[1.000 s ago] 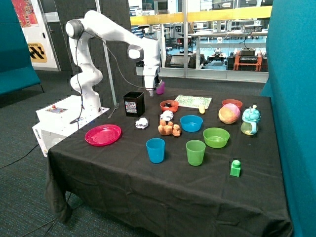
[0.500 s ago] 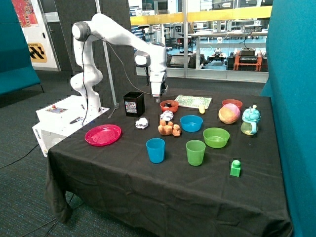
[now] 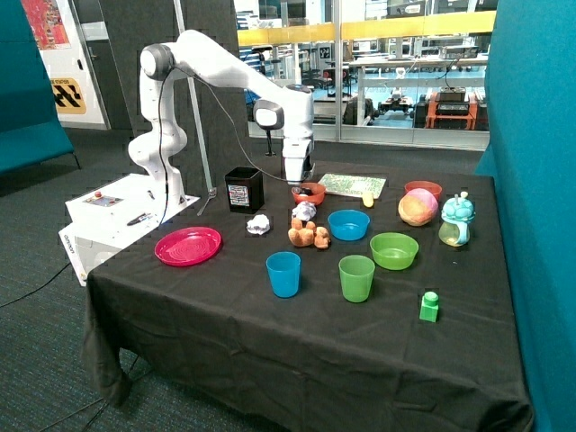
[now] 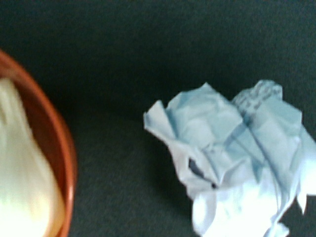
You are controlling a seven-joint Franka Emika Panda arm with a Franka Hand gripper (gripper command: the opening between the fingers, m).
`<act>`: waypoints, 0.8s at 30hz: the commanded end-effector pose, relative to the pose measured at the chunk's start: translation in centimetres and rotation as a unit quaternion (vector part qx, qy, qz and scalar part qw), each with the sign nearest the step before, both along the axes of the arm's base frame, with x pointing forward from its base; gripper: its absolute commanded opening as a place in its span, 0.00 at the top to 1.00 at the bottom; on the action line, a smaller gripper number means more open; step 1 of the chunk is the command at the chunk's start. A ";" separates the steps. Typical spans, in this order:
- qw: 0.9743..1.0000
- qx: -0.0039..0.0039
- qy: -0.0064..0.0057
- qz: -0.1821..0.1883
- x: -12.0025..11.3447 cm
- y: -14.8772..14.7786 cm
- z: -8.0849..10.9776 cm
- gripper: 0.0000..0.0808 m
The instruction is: Throw away the rubbish paper
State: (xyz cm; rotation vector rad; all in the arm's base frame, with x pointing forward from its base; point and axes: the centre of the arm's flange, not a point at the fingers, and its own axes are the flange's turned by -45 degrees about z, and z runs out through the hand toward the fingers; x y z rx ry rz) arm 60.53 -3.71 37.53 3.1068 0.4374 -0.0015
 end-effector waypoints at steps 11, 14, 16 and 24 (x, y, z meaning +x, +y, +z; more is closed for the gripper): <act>1.000 0.002 0.000 0.006 0.6 0.6 -2.5 0.00; 1.000 0.002 0.000 0.003 0.6 0.5 -2.9 0.00; 1.000 0.002 0.000 0.001 0.6 0.4 -3.1 0.00; 1.000 0.002 0.000 -0.009 0.4 -0.3 -4.0 0.00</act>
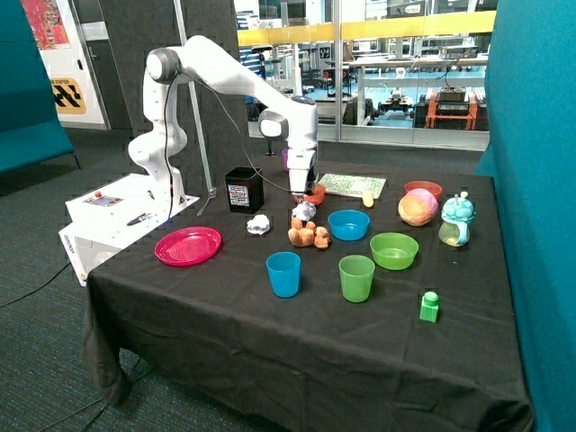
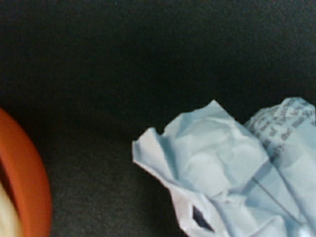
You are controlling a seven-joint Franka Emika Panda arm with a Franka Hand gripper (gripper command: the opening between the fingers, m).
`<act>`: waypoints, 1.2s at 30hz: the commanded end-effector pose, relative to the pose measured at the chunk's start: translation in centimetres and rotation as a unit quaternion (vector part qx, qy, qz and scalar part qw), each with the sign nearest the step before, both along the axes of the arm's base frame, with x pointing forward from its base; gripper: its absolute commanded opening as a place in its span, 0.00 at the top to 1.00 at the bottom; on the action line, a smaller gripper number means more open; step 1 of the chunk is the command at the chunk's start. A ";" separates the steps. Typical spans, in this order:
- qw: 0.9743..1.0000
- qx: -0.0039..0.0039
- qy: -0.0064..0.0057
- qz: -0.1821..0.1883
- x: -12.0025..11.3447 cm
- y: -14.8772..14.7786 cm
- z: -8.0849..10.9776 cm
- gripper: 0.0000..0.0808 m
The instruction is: Throw away the rubbish paper
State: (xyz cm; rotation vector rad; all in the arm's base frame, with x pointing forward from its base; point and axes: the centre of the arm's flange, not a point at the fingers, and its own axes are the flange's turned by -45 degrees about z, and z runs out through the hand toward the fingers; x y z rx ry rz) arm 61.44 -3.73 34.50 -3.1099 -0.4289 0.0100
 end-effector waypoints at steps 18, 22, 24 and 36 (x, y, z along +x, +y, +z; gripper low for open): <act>1.000 -0.001 -0.003 -0.029 -0.5 -0.8 -3.0 0.00; 1.000 -0.001 -0.003 -0.028 0.0 -0.5 -3.0 0.00; 1.000 -0.001 -0.003 -0.030 0.2 -0.5 -3.0 0.00; 0.999 -0.001 -0.003 -0.054 -0.1 -0.8 -4.2 0.02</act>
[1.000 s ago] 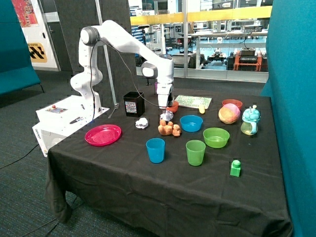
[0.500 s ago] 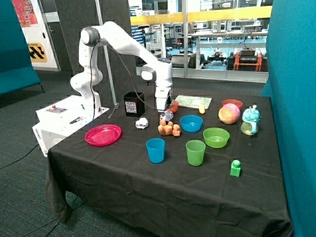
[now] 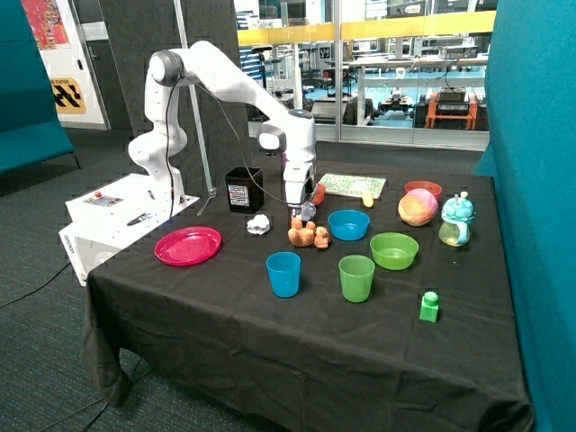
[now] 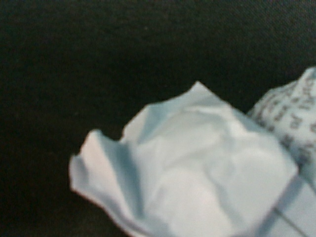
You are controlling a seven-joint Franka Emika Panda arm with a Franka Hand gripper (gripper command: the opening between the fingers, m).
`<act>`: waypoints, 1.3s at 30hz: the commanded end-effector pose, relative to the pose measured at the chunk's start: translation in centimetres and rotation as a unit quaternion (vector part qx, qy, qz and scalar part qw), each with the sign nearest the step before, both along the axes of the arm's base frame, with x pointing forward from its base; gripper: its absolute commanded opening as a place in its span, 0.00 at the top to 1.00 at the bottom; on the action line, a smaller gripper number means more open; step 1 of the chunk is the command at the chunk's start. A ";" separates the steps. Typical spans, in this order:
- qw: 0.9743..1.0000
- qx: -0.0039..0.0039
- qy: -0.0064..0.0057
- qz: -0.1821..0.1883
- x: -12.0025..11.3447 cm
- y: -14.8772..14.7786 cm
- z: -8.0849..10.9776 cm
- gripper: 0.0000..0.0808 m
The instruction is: Throw away the rubbish paper
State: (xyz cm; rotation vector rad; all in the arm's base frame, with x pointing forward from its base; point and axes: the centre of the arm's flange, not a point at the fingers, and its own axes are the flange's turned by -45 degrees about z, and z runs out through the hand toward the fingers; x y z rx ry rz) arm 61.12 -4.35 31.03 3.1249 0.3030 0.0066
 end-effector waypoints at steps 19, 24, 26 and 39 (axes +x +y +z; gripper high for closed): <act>1.000 0.001 0.002 -0.028 1.0 0.3 -1.6 0.06; 1.000 0.001 0.002 -0.031 0.9 0.7 -2.0 0.08; 1.000 0.001 0.002 -0.031 0.8 0.9 -2.2 0.10; 1.000 0.001 0.002 -0.031 0.6 2.2 -2.2 0.86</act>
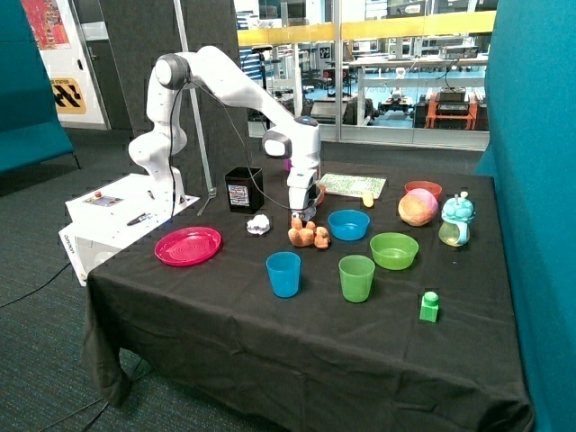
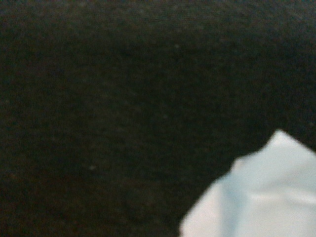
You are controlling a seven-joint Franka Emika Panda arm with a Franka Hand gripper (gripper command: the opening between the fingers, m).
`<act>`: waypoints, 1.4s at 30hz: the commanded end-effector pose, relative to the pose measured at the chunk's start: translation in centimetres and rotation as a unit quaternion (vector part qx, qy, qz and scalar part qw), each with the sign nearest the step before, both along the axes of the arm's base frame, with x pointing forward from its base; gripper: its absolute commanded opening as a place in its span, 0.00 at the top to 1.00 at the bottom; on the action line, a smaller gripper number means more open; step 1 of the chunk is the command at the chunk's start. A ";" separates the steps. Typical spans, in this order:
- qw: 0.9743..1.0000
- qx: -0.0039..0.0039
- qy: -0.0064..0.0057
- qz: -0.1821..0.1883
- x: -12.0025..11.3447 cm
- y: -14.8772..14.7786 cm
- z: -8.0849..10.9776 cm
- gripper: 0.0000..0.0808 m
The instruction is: Throw away the rubbish paper
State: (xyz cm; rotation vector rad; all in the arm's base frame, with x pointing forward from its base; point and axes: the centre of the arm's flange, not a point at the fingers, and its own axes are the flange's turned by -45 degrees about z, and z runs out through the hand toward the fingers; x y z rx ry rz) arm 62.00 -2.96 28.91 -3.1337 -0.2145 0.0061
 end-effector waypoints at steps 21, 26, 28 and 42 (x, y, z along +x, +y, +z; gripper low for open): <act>1.000 0.000 -0.002 -0.016 -0.6 -0.1 0.2 1.00; 1.000 0.000 -0.002 -0.013 -0.6 -0.2 0.4 1.00; 1.000 0.000 -0.002 -0.012 -0.6 -0.2 0.5 1.00; 1.000 0.000 -0.002 0.013 -1.5 0.6 3.2 1.00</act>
